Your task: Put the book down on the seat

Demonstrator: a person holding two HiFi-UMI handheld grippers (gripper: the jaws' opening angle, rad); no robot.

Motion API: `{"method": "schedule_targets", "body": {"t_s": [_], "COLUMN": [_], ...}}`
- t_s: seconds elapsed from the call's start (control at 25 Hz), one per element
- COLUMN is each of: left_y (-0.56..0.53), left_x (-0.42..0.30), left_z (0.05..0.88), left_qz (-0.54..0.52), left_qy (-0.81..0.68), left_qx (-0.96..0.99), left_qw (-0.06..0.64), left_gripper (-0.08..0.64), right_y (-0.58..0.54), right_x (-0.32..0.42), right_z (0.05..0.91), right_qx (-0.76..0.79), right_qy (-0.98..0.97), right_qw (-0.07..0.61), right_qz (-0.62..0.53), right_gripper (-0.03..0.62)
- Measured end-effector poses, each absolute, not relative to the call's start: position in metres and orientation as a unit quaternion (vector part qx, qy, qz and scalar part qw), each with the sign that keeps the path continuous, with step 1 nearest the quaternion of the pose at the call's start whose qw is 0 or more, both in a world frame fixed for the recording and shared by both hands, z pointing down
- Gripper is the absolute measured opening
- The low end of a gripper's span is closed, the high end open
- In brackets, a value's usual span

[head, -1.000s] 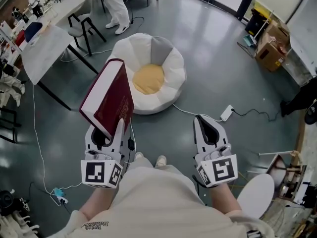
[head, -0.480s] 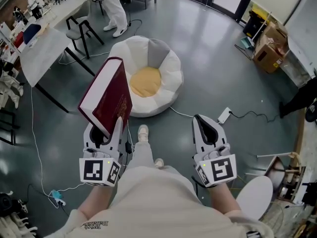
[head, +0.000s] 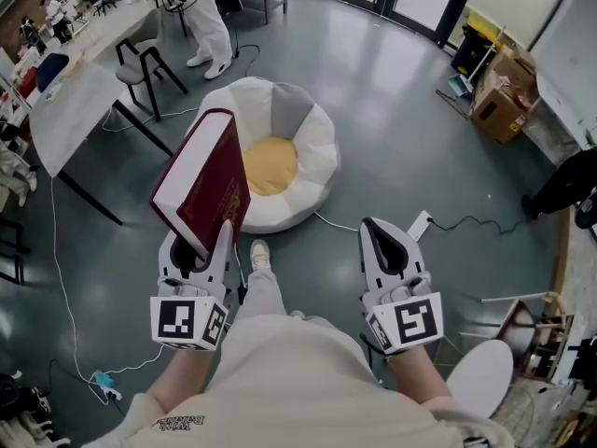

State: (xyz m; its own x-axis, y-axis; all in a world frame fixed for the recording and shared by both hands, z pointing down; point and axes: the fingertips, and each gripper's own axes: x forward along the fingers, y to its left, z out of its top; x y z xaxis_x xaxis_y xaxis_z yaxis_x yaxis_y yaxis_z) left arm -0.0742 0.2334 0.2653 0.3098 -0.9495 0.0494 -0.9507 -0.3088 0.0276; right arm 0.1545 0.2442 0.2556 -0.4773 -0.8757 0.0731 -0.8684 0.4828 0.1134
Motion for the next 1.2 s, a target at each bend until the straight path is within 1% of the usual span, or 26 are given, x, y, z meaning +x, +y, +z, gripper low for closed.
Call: {"method": "schedule_targets", "body": {"t_s": [0.6,1.2], "left_y": [0.112,-0.044], "left_x": [-0.108,-0.177], "left_z": [0.271,0.252], "left_qz": [0.020,0.013], "left_qy": [-0.579,-0.561], "left_qx": [0.814,0.827], "left_qw": [0.037,0.029], "left_gripper": [0.225,0.227], "right_y": [0.119,-0.044], "right_x": [0.112,0.027], "right_z": [0.262,0.235], "right_qx": [0.512,0.516], "right_qy": [-0.856,-0.853], "right_qw": [0.071,0.071], "right_qz": [-0.016,-0.038], "right_gripper": [0.000,0.000]}}
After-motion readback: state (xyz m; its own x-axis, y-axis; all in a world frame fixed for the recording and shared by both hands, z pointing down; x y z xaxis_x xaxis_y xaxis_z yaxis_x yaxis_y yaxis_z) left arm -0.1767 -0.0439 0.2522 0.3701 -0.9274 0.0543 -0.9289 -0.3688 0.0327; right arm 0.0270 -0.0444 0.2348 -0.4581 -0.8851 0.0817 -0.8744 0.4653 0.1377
